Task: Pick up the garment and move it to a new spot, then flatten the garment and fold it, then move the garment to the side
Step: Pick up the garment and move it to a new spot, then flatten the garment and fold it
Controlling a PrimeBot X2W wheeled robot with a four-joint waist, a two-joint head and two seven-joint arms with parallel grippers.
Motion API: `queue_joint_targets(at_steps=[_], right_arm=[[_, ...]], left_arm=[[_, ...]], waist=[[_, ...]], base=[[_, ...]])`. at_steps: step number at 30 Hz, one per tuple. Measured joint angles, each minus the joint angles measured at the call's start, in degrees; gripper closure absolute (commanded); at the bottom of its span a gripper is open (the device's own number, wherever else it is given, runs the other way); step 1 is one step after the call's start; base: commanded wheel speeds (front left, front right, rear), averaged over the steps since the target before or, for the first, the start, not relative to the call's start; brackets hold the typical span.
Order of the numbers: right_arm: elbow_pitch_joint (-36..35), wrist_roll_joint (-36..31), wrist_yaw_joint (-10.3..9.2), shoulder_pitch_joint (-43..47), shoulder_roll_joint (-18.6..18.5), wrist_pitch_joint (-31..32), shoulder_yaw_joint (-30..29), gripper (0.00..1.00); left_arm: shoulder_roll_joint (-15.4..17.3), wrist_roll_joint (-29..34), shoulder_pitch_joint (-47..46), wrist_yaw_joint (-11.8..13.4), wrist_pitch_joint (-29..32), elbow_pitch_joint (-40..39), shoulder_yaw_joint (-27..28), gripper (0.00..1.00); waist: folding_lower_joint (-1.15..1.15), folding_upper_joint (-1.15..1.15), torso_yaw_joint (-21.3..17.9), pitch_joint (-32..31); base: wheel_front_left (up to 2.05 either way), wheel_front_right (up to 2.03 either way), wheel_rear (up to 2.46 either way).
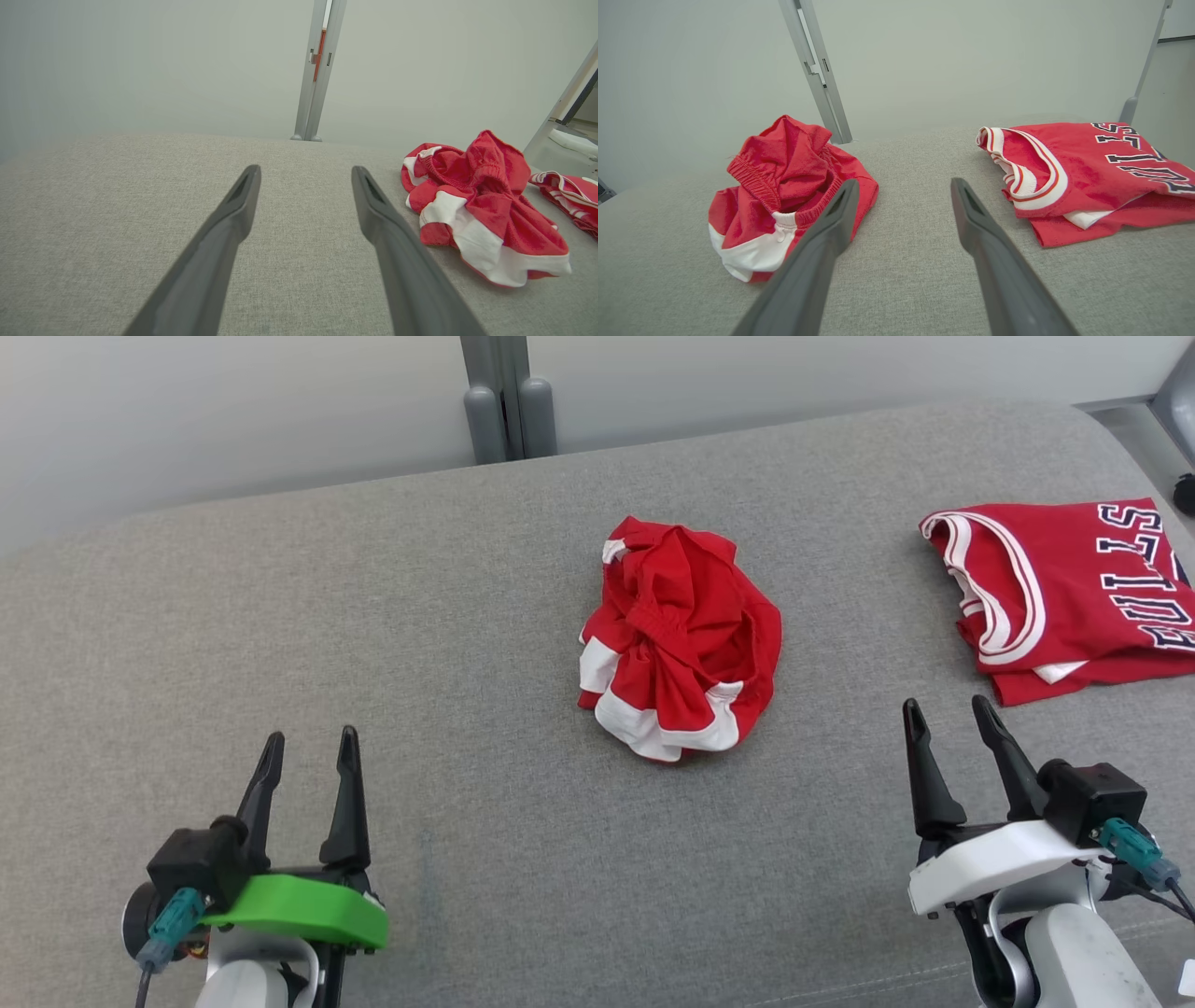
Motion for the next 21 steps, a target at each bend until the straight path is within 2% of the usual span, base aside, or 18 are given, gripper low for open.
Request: queue_joint_targets(at_steps=[7,21], right_arm=[[0.64,0.0,0.0,1.06,0.47,0.14,0.08,0.0],[0.31,-0.01,0.0,1.06,0.63,0.59,0.04,0.0]], left_arm=[[-0.67,1.02,3.64,-0.97,0.0,-0.89,2.41,0.0],[-1.64,2.11,3.88,-1.38,0.0,-1.83,4.53,0.0]], waist=[[0.0,0.0,0.74,-1.63],[0.0,0.0,0.88,-1.38]], base=[[0.0,0.0,0.0],[0.0,0.0,0.0]])
